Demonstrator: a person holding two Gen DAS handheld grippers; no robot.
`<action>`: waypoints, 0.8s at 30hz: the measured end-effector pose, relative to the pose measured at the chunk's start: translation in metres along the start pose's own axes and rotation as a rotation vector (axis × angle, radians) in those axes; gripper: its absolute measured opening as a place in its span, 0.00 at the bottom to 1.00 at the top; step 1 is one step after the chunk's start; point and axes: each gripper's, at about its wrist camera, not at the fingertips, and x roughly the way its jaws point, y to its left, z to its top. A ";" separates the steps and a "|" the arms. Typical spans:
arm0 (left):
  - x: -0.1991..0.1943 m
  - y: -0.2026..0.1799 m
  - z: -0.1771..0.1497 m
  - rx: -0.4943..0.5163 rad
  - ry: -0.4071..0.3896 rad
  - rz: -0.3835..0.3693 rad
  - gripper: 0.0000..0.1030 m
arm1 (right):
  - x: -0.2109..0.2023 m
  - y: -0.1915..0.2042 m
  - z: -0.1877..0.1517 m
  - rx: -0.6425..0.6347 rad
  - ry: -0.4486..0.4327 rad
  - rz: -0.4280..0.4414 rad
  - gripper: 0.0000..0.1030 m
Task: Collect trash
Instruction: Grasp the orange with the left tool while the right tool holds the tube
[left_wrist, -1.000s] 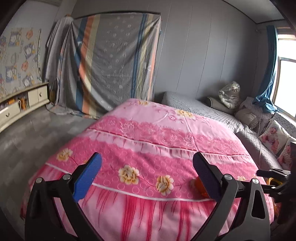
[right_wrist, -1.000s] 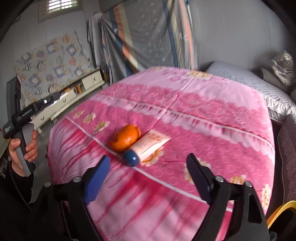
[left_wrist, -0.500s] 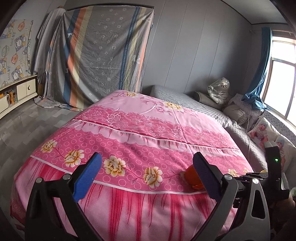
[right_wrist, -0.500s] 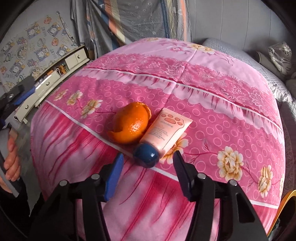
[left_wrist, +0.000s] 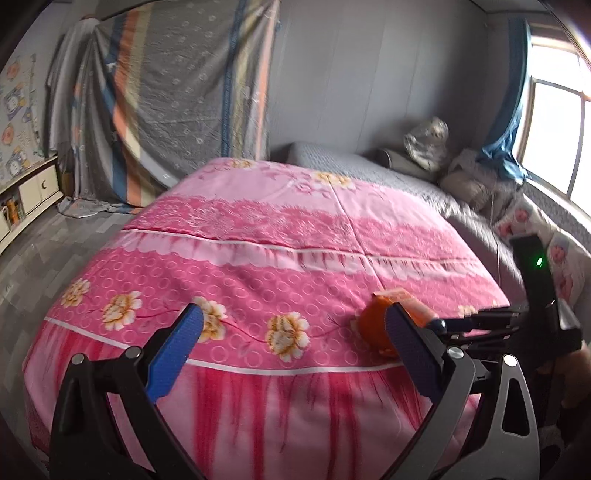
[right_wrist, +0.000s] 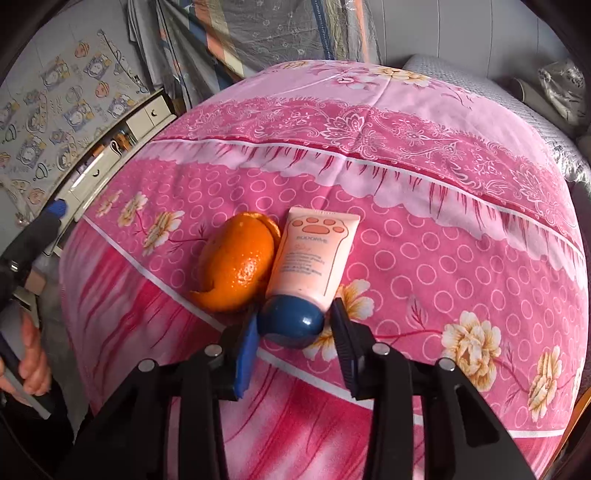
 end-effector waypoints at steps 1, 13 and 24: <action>0.004 -0.004 -0.001 0.009 0.013 -0.008 0.91 | -0.004 -0.002 -0.001 0.003 -0.009 0.008 0.34; 0.096 -0.066 0.001 0.130 0.266 -0.121 0.91 | -0.069 -0.051 -0.017 0.121 -0.150 0.077 0.32; 0.132 -0.082 0.003 0.149 0.350 -0.110 0.44 | -0.096 -0.070 -0.028 0.144 -0.222 0.105 0.32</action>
